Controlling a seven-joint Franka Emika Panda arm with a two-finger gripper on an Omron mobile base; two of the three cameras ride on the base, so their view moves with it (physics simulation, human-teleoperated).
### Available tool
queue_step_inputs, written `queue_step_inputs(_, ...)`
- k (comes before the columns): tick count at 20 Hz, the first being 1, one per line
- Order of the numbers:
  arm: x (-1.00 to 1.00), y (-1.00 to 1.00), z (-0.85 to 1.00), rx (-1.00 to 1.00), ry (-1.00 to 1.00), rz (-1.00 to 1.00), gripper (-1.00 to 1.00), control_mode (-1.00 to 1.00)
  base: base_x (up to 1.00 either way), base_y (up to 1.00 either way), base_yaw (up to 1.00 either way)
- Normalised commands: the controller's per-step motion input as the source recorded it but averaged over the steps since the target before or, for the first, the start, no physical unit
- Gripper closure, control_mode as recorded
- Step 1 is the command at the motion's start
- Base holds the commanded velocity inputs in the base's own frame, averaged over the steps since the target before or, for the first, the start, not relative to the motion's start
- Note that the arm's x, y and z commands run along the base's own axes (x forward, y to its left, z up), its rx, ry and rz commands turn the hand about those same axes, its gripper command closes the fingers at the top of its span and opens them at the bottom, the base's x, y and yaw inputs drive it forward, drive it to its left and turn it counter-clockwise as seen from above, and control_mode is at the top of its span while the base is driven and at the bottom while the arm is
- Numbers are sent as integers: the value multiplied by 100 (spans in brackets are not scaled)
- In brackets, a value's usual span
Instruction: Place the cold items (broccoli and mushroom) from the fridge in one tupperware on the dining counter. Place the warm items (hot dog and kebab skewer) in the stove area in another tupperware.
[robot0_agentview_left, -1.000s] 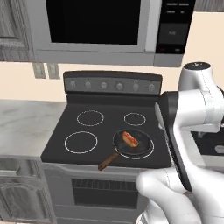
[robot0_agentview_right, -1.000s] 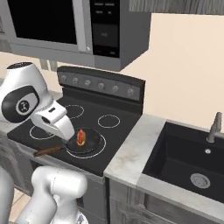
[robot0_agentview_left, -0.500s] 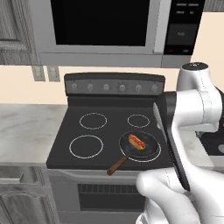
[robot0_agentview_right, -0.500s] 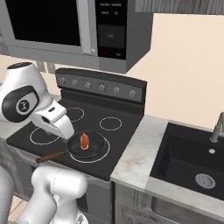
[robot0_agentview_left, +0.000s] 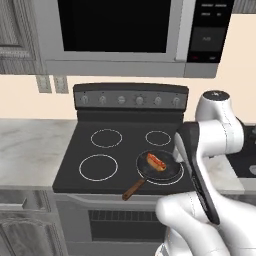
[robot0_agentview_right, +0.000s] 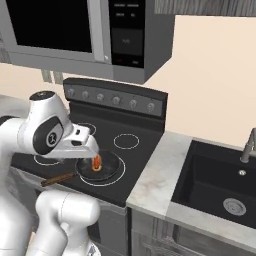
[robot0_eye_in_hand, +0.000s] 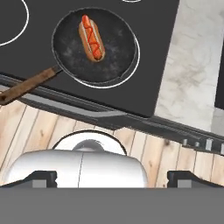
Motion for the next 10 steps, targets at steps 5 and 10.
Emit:
queue_step_inputs(5,77,17,-35,0,1,15,-100,-100,0,0,0)
queue_step_inputs(10,77,14,-40,0,9,6,-100,-100,0,0,0)
